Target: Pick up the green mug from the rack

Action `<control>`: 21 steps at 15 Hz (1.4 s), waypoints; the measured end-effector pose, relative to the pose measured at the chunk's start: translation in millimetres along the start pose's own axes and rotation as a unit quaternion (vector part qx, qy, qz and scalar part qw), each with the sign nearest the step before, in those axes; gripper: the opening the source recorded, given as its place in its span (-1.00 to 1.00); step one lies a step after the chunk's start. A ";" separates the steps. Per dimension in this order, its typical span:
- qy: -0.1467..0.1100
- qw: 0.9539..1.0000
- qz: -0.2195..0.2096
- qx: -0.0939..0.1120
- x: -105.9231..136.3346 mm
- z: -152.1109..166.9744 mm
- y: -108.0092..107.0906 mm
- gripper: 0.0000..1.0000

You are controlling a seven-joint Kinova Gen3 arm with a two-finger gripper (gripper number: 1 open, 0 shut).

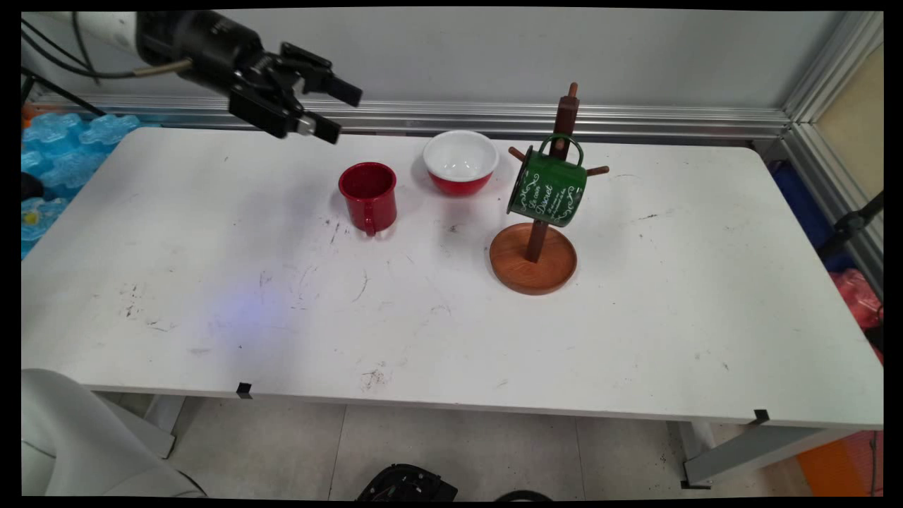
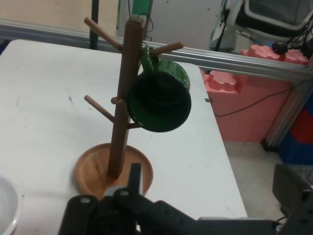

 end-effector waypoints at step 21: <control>0.002 0.999 0.007 -0.050 -35.5 108.9 -18.4 1.00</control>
